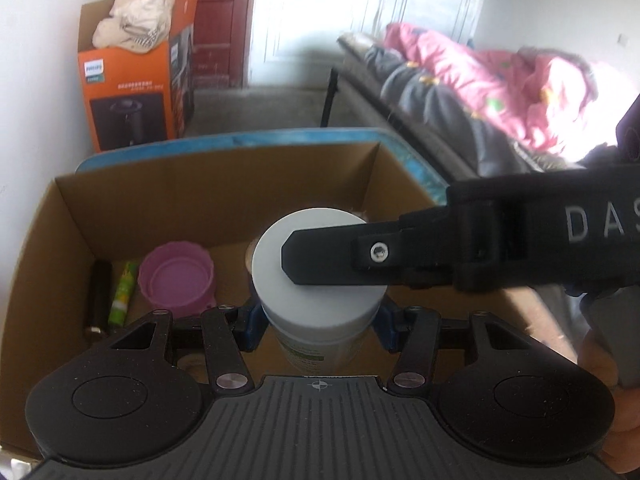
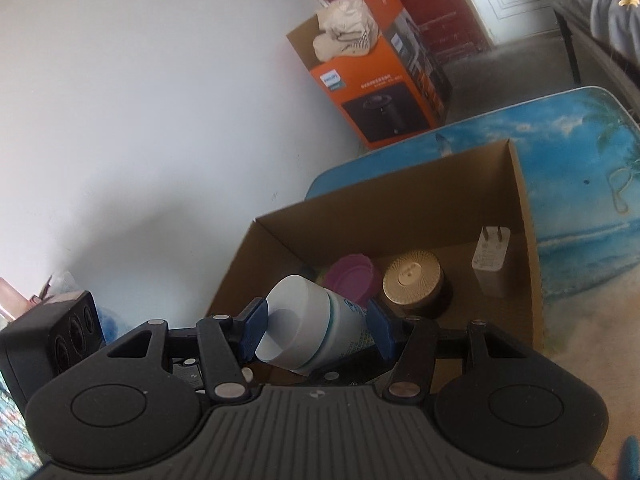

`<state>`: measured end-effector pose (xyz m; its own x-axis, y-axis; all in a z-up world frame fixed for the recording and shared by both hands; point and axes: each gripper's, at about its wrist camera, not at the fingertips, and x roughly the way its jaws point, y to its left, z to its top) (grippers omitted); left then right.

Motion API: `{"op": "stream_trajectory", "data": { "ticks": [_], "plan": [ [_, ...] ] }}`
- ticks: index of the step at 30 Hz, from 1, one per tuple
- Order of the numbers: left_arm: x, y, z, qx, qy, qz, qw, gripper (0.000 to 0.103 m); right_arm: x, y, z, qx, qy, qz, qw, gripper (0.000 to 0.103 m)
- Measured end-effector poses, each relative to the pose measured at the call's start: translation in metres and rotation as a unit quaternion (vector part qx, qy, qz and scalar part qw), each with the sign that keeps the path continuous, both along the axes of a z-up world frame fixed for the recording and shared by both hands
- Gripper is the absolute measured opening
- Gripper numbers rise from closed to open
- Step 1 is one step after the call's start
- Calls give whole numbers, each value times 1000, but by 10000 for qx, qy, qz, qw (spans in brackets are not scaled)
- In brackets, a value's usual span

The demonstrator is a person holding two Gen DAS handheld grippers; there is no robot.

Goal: Organize rigid objects
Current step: 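Lower the pill bottle into the box and open the right gripper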

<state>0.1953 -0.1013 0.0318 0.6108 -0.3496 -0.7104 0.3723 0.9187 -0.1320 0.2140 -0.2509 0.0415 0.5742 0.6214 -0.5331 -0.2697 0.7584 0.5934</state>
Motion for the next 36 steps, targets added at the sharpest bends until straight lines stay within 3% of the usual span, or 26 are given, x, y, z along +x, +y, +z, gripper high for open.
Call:
{"op": "stream_trajectory", "data": {
  "ticks": [11, 18, 22, 25, 32, 36],
  "plan": [
    [19, -18, -19, 369, 314, -55, 9988, 53, 12, -3, -17, -175, 212, 8, 9996, 58],
    [13, -24, -21, 478, 217, -77, 9986, 60, 8, -8, -11, -263, 45, -58, 9996, 59],
    [3, -24, -12, 429, -123, -41, 9990, 82, 0, -14, -2, -247, -157, -183, 9994, 63],
    [-11, -20, 0, 387, -509, 49, 9979, 93, -14, -23, 7, -169, -369, -378, 9985, 63],
    [-67, 4, 34, -137, -1340, -93, 9908, 101, -78, -57, 24, 526, -928, -1025, 9890, 64],
    [-104, 23, 41, -472, -1652, -276, 9847, 103, -108, -69, 25, 679, -945, -1255, 9852, 64]
  ]
}}
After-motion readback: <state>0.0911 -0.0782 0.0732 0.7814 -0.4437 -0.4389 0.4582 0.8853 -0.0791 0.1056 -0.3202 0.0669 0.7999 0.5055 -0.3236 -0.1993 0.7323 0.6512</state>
